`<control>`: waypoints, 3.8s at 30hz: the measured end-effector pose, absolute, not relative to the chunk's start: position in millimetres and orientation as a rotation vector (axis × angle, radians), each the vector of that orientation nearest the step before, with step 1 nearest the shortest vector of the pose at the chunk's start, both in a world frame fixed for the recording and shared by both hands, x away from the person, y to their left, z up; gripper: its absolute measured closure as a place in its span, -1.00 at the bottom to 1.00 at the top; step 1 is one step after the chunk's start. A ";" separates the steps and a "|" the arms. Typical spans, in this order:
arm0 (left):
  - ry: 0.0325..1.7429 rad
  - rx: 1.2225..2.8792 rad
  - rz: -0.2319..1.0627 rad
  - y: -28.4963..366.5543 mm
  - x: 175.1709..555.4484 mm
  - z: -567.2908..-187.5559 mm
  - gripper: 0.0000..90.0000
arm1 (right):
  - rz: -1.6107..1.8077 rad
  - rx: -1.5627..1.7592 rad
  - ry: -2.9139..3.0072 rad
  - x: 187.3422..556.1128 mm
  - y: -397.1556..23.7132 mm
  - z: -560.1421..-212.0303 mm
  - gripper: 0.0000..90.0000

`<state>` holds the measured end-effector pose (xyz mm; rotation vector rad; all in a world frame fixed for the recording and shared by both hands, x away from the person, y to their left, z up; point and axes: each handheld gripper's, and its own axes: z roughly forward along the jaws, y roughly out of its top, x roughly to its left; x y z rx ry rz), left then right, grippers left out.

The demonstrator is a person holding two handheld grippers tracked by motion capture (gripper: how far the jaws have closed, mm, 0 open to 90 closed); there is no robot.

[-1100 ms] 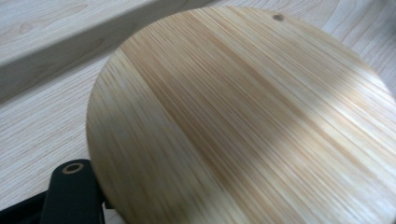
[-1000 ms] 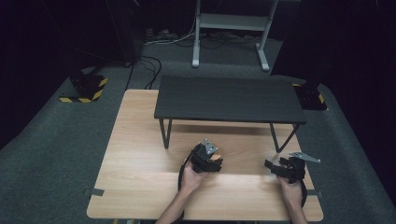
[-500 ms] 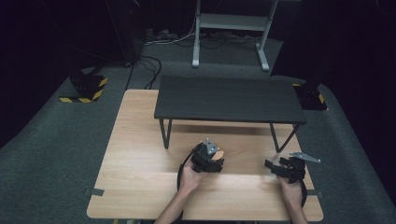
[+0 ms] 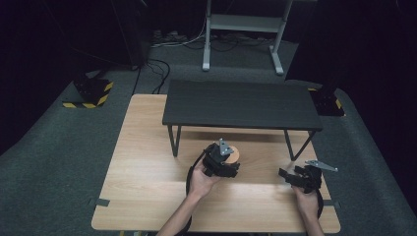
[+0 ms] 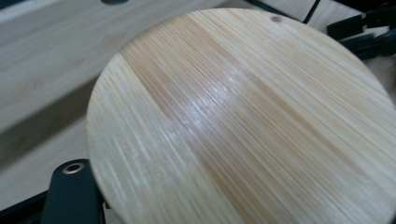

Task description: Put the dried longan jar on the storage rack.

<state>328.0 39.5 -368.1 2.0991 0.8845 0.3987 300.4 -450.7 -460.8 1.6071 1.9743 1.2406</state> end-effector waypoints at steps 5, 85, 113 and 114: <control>0.844 2.100 0.377 44.9 329.9 -346.3 -0.43 | 1.237 1.605 1.975 300.4 -450.1 -460.6 -0.71; 0.992 2.067 0.474 34.7 436.2 -227.1 -0.44 | 1.265 1.614 1.974 301.1 -453.6 -462.1 -0.72; 0.913 1.965 0.538 90.0 381.1 -231.6 -0.96 | 1.259 1.606 1.982 301.5 -452.5 -461.6 -0.72; 0.911 1.962 0.539 93.7 377.1 -232.8 -0.96 | 1.258 1.605 1.983 301.5 -452.5 -461.5 -0.72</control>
